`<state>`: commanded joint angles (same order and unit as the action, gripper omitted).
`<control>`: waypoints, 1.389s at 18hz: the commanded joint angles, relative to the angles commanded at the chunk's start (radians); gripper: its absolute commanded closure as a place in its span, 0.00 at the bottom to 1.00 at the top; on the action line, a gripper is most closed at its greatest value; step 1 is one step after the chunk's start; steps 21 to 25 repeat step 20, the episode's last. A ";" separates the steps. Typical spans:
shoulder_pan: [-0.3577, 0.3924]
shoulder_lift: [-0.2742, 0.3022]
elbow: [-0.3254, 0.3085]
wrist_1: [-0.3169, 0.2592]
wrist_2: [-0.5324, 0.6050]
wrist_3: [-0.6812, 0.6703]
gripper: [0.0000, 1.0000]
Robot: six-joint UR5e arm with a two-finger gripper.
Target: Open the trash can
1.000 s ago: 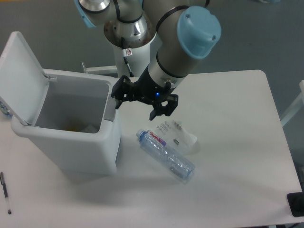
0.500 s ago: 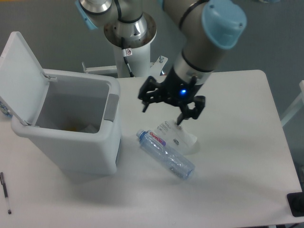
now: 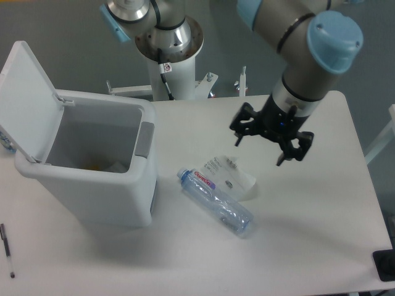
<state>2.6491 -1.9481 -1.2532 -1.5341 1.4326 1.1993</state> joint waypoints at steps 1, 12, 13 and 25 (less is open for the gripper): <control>0.008 -0.011 0.000 0.008 0.018 0.029 0.00; 0.037 -0.100 -0.012 0.154 0.115 0.206 0.00; 0.037 -0.100 -0.012 0.154 0.117 0.221 0.00; 0.031 -0.091 -0.043 0.161 0.120 0.226 0.00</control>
